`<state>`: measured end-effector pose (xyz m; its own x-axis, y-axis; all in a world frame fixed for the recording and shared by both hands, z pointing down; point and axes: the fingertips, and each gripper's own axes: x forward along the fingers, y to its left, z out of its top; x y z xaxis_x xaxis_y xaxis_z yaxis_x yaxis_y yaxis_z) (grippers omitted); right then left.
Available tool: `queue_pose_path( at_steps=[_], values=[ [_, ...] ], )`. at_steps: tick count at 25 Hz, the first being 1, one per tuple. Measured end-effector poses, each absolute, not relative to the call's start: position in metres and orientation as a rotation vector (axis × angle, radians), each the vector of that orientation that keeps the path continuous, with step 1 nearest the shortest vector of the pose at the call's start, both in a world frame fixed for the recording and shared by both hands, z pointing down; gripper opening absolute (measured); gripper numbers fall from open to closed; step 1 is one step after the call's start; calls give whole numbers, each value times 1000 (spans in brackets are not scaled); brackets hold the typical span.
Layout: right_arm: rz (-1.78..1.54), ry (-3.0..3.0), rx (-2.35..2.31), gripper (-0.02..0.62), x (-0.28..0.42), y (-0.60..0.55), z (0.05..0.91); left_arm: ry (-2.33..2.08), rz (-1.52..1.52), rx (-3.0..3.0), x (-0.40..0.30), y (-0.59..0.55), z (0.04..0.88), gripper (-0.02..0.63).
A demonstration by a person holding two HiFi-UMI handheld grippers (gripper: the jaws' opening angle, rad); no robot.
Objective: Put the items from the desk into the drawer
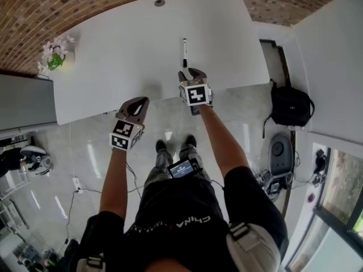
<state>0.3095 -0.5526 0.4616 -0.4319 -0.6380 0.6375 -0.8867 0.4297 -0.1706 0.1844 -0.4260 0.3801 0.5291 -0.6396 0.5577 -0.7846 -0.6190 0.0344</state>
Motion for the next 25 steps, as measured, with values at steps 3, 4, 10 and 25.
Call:
queue_pose_path(
  at_steps=[3,4,10,25],
  values=[
    [734,-2153,1338,141,312,-580,480,-1202,733,2460,181,-432,392,12],
    [747,-2144,1345,142,311,-589,485,-1207,731,2449,180,-433,396,12],
    [812,-2039,1377,144,310,-616,511,-1213,746,2383,171,-428,420,12],
    [746,-1890,1407,80,310,-635,528,-1224,768,2356,154,-425,424,12]
  ],
)
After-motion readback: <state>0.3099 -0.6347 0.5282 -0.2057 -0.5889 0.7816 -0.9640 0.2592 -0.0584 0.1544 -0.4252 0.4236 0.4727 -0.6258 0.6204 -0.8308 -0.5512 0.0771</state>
